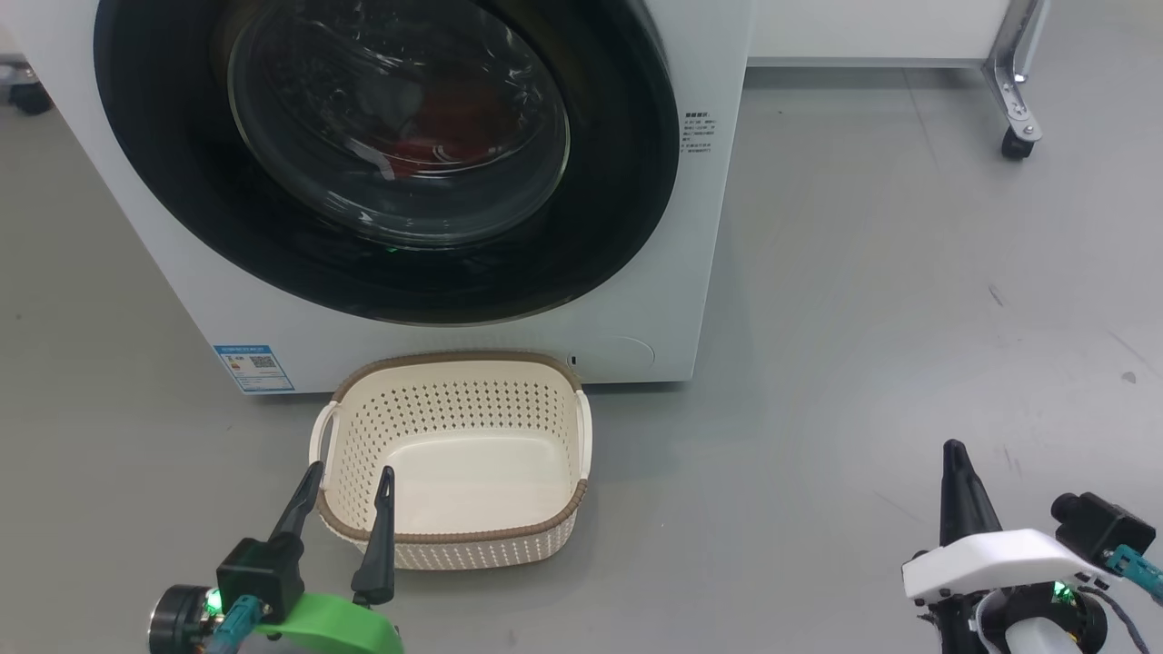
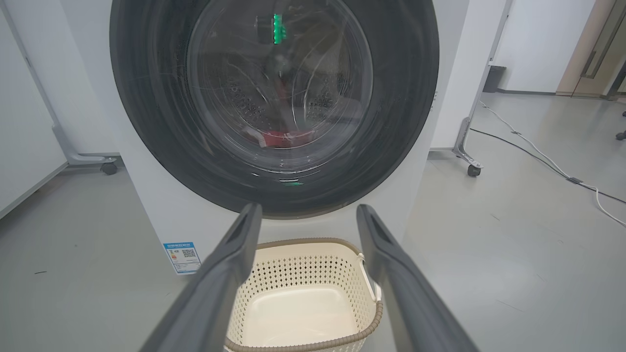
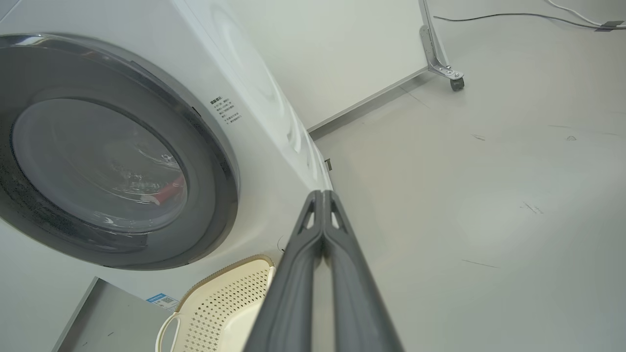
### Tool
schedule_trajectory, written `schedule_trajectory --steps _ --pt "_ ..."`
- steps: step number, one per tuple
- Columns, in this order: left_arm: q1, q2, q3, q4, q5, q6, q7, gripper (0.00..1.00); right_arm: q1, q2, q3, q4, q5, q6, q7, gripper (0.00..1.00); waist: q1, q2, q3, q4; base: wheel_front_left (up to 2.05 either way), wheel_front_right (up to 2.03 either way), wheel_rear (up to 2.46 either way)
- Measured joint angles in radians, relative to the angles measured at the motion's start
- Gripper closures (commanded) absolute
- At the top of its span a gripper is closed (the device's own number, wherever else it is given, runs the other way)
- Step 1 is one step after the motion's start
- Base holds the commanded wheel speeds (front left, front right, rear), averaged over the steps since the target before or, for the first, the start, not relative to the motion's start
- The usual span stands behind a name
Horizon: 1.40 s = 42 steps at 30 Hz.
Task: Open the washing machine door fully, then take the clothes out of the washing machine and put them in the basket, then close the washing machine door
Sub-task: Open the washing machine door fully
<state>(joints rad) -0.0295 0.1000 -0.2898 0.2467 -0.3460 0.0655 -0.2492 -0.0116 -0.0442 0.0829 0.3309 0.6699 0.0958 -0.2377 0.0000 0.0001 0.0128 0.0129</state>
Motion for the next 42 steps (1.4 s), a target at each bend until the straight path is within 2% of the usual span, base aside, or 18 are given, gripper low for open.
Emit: schedule_trajectory --steps 6,17,24,28,37,42 --pt "-0.028 -0.010 -0.003 -0.023 0.000 0.000 0.000 0.00 -0.063 0.002 -0.035 -0.001 0.192 0.017 0.066 1.00 0.0000 0.0000 0.042 0.009 0.00 0.00 0.00" --pt "-0.101 -0.017 -0.004 -0.062 0.005 0.001 -0.003 0.00 -0.253 0.001 -0.115 -0.028 0.567 0.018 0.245 1.00 0.0000 0.0000 0.155 0.033 0.00 0.00 0.00" --pt "-0.156 -0.027 -0.009 -0.075 0.013 0.001 -0.003 0.00 -0.384 -0.002 -0.159 -0.039 0.740 0.018 0.360 1.00 -0.0001 0.0000 0.237 0.059 0.00 0.00 0.00" --pt "-0.180 -0.033 -0.009 -0.090 0.013 0.004 -0.003 0.00 -0.458 -0.004 -0.162 -0.030 0.767 0.014 0.421 1.00 0.0000 0.0000 0.281 0.079 0.00 0.00 0.00" --pt "-0.237 -0.049 -0.042 -0.098 0.022 0.000 -0.003 0.00 -0.622 -0.042 -0.188 0.005 0.837 -0.045 0.517 1.00 0.0000 0.0000 0.372 0.123 0.00 0.00 0.00" --pt "-0.268 -0.050 -0.061 -0.098 0.026 -0.001 -0.003 0.00 -0.727 -0.062 -0.184 0.017 0.852 -0.065 0.555 1.00 0.0000 -0.0001 0.418 0.146 0.00 0.00 0.00"
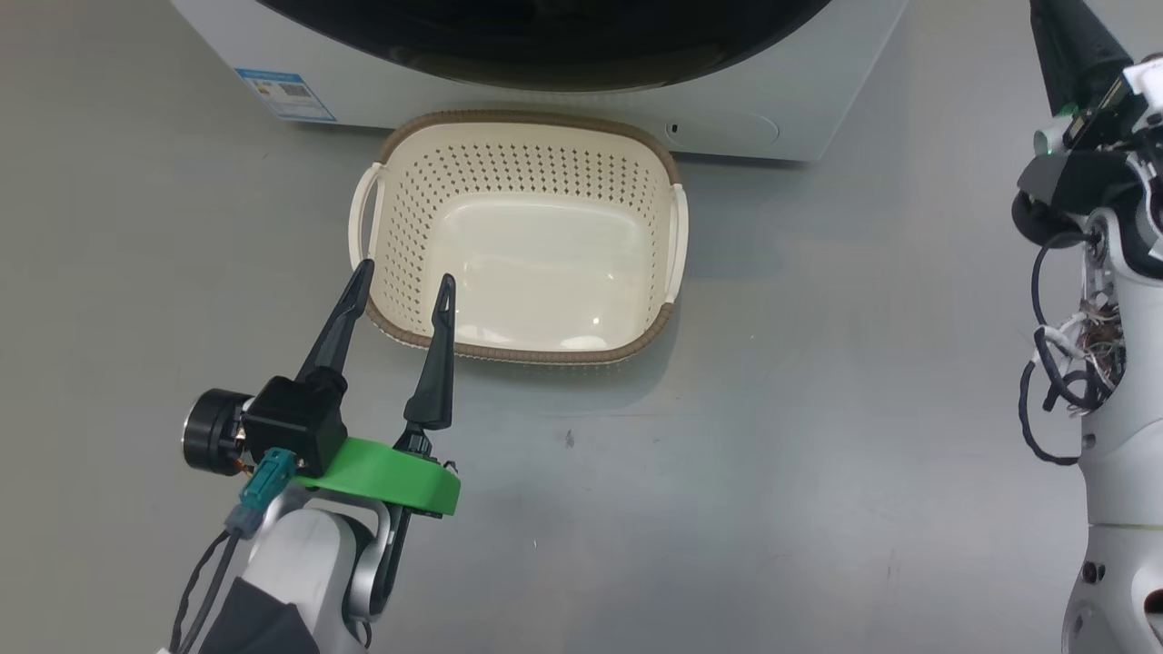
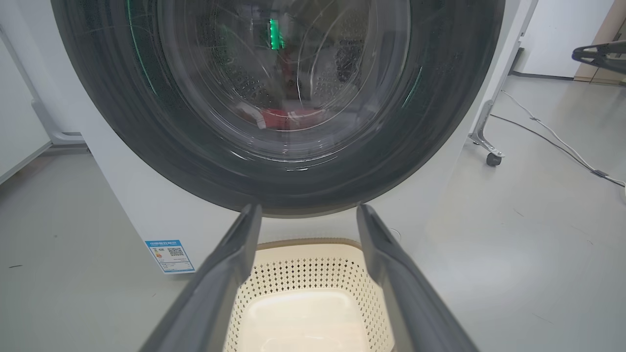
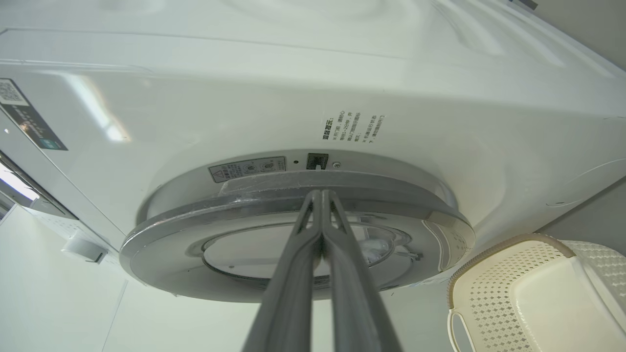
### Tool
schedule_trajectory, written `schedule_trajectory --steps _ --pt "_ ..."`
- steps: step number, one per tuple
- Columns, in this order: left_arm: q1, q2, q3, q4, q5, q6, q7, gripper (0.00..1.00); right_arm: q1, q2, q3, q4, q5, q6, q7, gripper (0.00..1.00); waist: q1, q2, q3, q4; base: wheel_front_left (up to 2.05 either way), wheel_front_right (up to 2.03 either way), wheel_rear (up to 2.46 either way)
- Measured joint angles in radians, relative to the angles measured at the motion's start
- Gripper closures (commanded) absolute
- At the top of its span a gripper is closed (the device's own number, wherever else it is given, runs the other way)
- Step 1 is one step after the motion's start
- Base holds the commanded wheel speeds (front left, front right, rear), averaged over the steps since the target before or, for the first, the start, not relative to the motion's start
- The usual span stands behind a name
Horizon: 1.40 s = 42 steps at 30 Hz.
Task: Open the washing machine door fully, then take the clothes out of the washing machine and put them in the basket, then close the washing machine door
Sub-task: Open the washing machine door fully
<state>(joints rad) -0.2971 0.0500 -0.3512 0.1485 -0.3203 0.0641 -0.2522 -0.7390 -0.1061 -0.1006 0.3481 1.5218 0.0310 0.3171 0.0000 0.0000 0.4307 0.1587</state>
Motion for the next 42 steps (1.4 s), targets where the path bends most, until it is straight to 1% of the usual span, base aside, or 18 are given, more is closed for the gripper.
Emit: schedule_trajectory --steps 1,3,8,10,11,14,17,26,34,42 --pt "-0.006 -0.001 -0.005 0.000 0.000 -0.001 0.000 0.00 -0.019 -0.005 0.003 0.004 0.001 -0.001 0.010 1.00 0.0000 0.0000 0.009 0.005 0.00 0.00 0.00" --pt "-0.017 -0.003 -0.009 0.000 0.002 -0.007 0.000 0.00 -0.054 -0.012 0.006 0.014 0.003 -0.011 0.021 1.00 0.0000 0.0000 0.025 0.014 0.00 0.00 0.00" --pt "-0.037 -0.005 -0.022 0.001 0.004 -0.008 0.000 0.00 -0.141 -0.034 0.014 0.036 0.008 -0.034 0.049 1.00 0.0000 0.0000 0.059 0.038 0.00 0.00 0.00" --pt "-0.043 -0.007 -0.031 0.005 0.004 -0.010 0.000 0.00 -0.172 -0.046 0.017 0.048 0.007 -0.035 0.058 1.00 0.0000 0.0000 0.070 0.049 0.00 0.00 0.00" --pt "-0.047 -0.007 -0.035 0.006 0.004 -0.015 0.000 0.00 -0.186 -0.053 0.020 0.054 0.007 -0.041 0.067 1.00 0.0000 0.0000 0.074 0.055 0.00 0.00 0.00" --pt "-0.055 -0.010 -0.042 0.013 0.004 -0.017 0.000 0.00 -0.219 -0.071 0.029 0.078 0.007 -0.044 0.086 1.00 0.0000 0.0000 0.084 0.071 0.00 0.00 0.00" --pt "-0.057 -0.011 -0.051 0.026 0.004 -0.018 0.000 0.00 -0.259 -0.082 0.042 0.109 0.002 -0.061 0.109 1.00 0.0000 0.0000 0.092 0.092 0.00 0.00 0.00" --pt "-0.068 -0.013 -0.075 0.038 0.004 -0.026 0.000 0.00 -0.356 -0.110 0.073 0.170 -0.030 -0.086 0.132 1.00 0.0000 0.0000 0.101 0.128 0.00 0.00 0.00" --pt "-0.078 -0.016 -0.077 0.039 0.002 -0.026 0.000 0.00 -0.419 -0.113 0.077 0.225 -0.030 -0.088 0.142 1.00 0.0000 0.0000 0.108 0.141 0.00 0.00 0.00" --pt "-0.084 -0.017 -0.086 0.037 -0.015 -0.025 0.000 0.00 -0.444 -0.117 0.076 0.256 -0.026 -0.085 0.167 1.00 0.0000 0.0000 0.114 0.145 0.00 0.00 0.00"
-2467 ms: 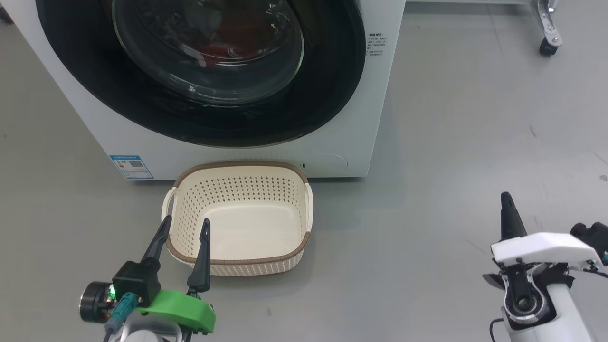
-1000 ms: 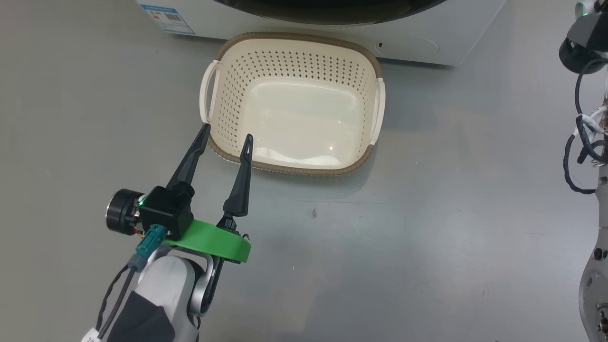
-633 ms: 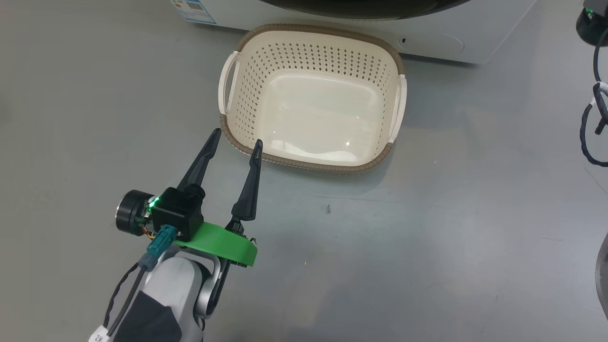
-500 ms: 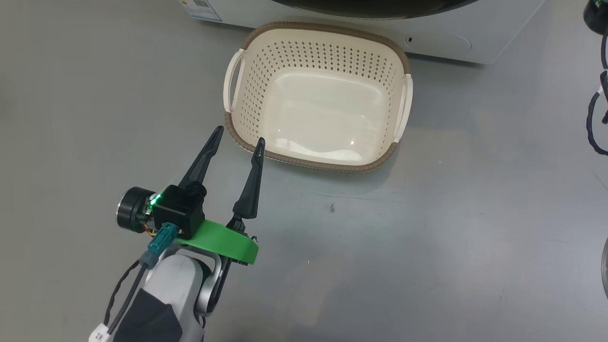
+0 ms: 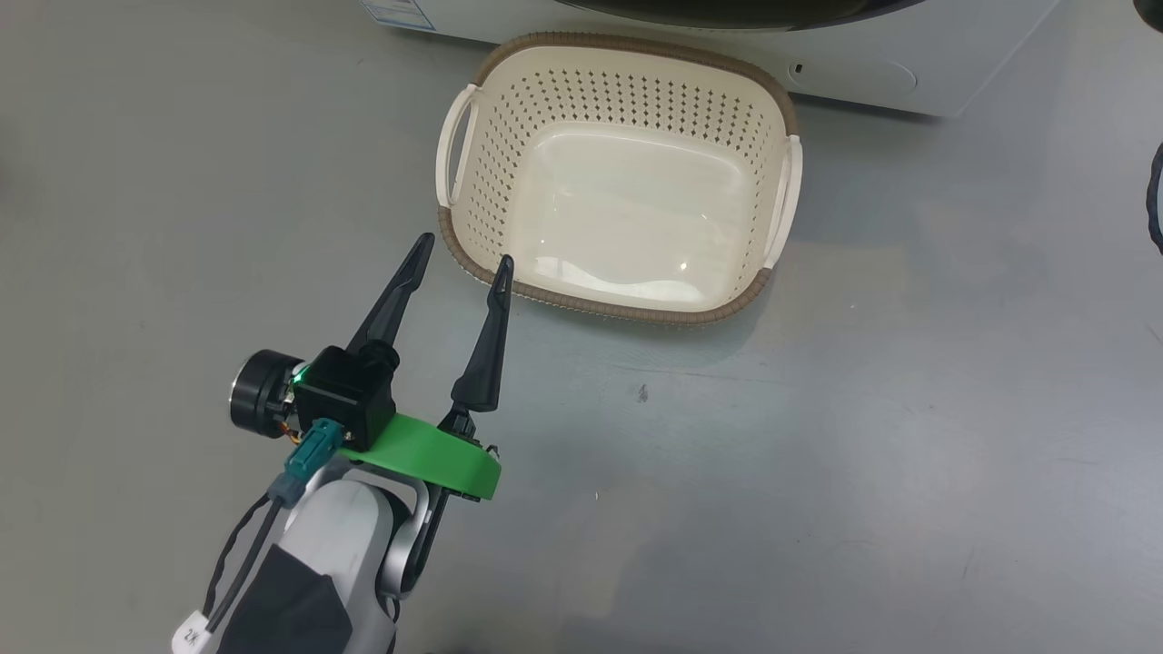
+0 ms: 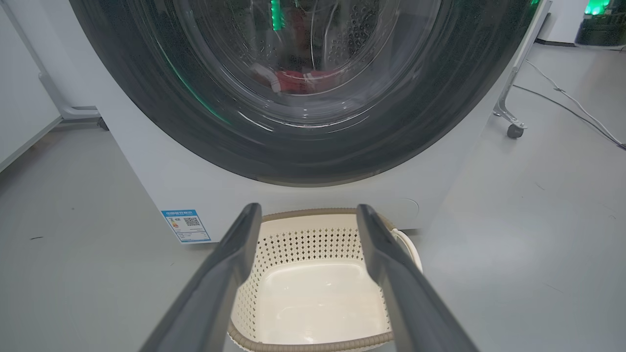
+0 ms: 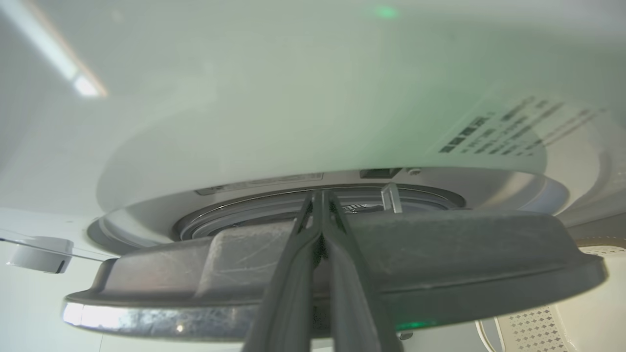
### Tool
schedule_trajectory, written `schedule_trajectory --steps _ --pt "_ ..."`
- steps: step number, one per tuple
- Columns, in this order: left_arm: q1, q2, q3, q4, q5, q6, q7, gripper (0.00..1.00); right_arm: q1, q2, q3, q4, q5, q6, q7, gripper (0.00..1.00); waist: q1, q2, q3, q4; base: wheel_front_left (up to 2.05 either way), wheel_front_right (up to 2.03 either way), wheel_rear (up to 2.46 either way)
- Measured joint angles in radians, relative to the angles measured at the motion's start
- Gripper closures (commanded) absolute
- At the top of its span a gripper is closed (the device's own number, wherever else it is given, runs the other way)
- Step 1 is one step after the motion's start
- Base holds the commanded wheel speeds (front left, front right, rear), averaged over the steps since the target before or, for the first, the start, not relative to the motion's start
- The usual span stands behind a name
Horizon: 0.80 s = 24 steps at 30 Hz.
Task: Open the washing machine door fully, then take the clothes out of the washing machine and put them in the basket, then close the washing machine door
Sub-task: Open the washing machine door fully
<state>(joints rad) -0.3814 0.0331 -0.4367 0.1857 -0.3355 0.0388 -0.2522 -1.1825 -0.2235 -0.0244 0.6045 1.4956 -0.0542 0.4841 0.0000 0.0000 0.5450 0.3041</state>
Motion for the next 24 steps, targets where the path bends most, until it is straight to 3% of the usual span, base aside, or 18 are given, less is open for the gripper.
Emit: schedule_trajectory --steps 24 --pt "-0.010 -0.001 -0.002 0.016 -0.016 0.019 0.000 0.00 0.022 -0.010 -0.023 0.092 0.117 0.070 0.182 1.00 0.0000 0.0000 -0.028 -0.023 0.00 0.00 0.00"
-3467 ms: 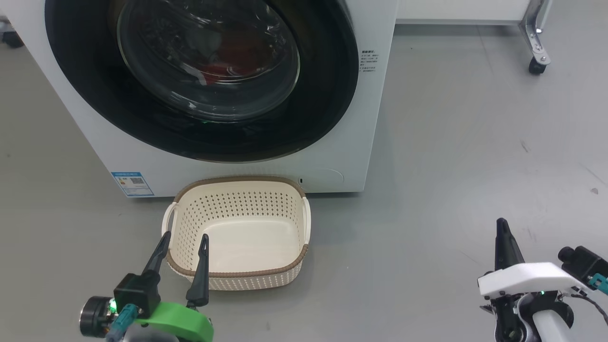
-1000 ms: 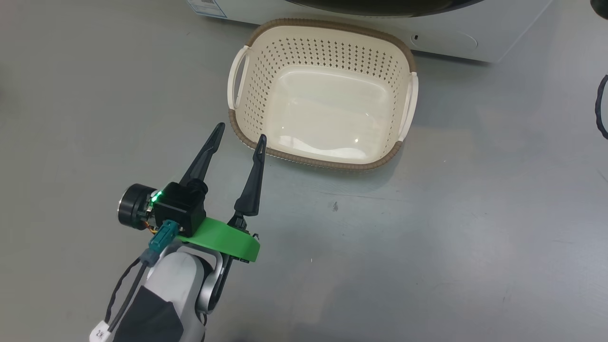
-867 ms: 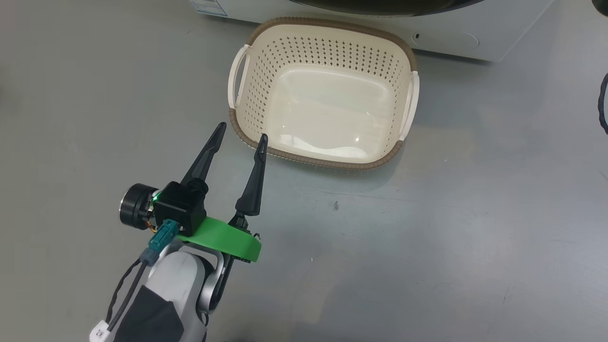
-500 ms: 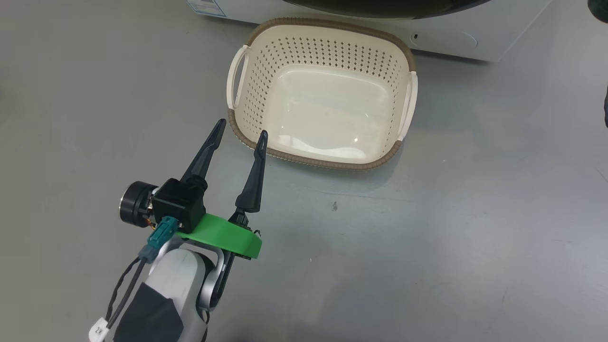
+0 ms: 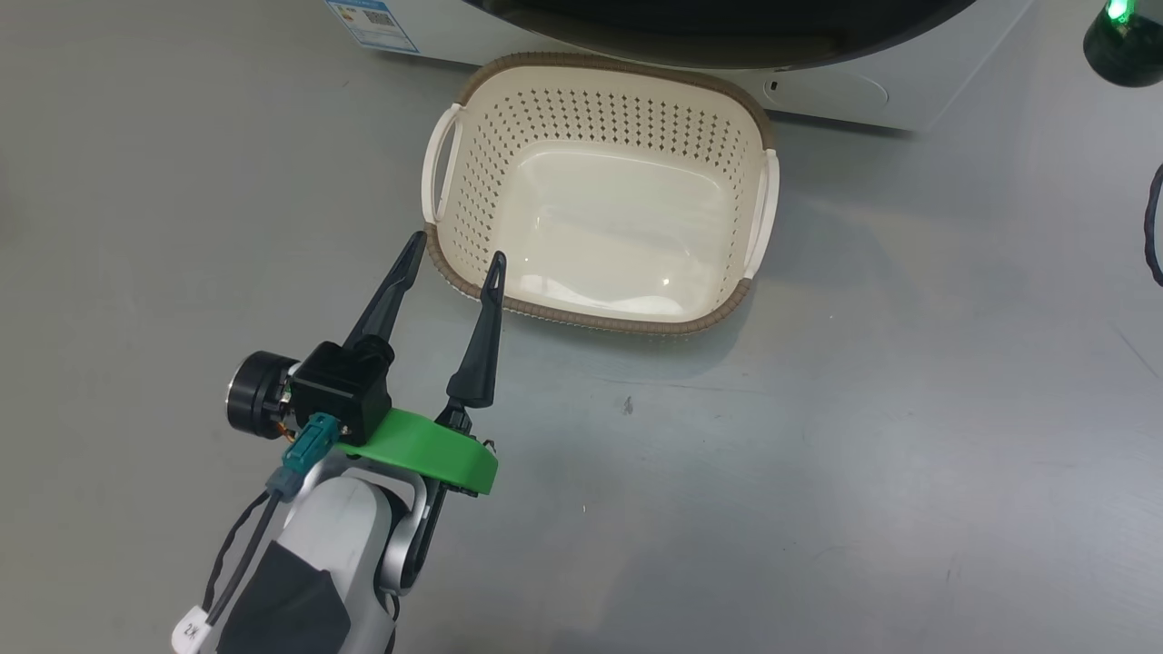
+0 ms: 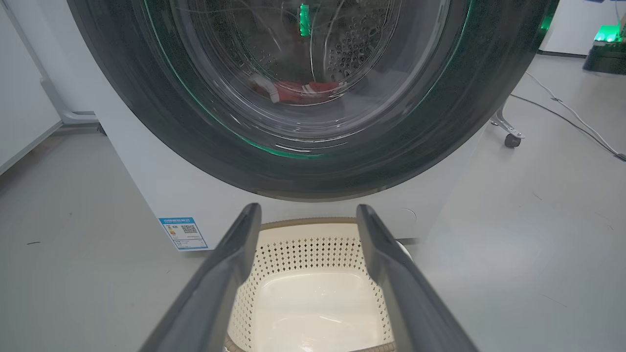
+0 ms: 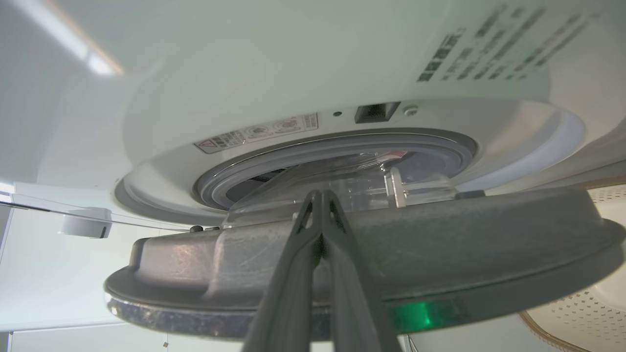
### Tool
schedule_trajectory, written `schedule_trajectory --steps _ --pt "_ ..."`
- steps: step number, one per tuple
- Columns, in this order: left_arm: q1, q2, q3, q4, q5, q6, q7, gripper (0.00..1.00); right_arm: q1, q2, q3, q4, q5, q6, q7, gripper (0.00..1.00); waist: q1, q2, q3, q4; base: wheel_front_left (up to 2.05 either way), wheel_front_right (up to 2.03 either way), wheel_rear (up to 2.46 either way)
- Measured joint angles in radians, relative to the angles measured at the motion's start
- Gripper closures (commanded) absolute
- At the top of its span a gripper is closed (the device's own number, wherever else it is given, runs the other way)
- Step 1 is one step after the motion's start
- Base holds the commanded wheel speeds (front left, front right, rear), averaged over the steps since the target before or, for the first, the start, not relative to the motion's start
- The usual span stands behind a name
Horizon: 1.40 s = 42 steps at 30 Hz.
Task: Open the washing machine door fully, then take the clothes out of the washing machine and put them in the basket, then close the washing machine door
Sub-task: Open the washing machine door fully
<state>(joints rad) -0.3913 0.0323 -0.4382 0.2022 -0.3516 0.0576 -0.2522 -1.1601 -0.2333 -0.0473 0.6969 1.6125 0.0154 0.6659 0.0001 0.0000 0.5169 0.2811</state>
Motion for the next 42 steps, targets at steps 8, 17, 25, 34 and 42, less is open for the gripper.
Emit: schedule_trajectory --steps 8,17,25,34,42 --pt "0.000 0.000 0.002 0.016 0.000 0.008 0.000 0.00 0.035 0.003 -0.001 0.021 0.034 0.026 0.062 1.00 0.0000 0.0000 -0.023 -0.011 0.00 0.00 0.00" --pt "0.003 0.000 0.003 0.039 0.000 0.008 0.000 0.00 0.088 0.013 0.017 0.038 0.045 0.045 0.125 1.00 0.0000 0.0000 -0.063 -0.024 0.00 0.00 0.00" --pt "0.013 0.000 0.006 0.050 0.016 0.007 0.000 0.00 0.132 0.029 0.049 0.046 0.047 0.054 0.169 1.00 0.0000 0.0000 -0.098 -0.038 0.00 0.00 0.00" --pt "0.043 0.000 0.004 0.065 0.019 0.007 0.000 0.00 0.192 0.040 0.064 0.041 0.049 0.066 0.221 1.00 -0.0001 0.0000 -0.140 -0.035 0.00 0.00 0.00" --pt "0.064 0.000 0.012 0.068 0.017 0.007 0.000 0.00 0.260 0.069 0.083 0.017 0.060 0.081 0.268 1.00 -0.0001 0.0000 -0.186 -0.027 0.00 0.00 0.00"
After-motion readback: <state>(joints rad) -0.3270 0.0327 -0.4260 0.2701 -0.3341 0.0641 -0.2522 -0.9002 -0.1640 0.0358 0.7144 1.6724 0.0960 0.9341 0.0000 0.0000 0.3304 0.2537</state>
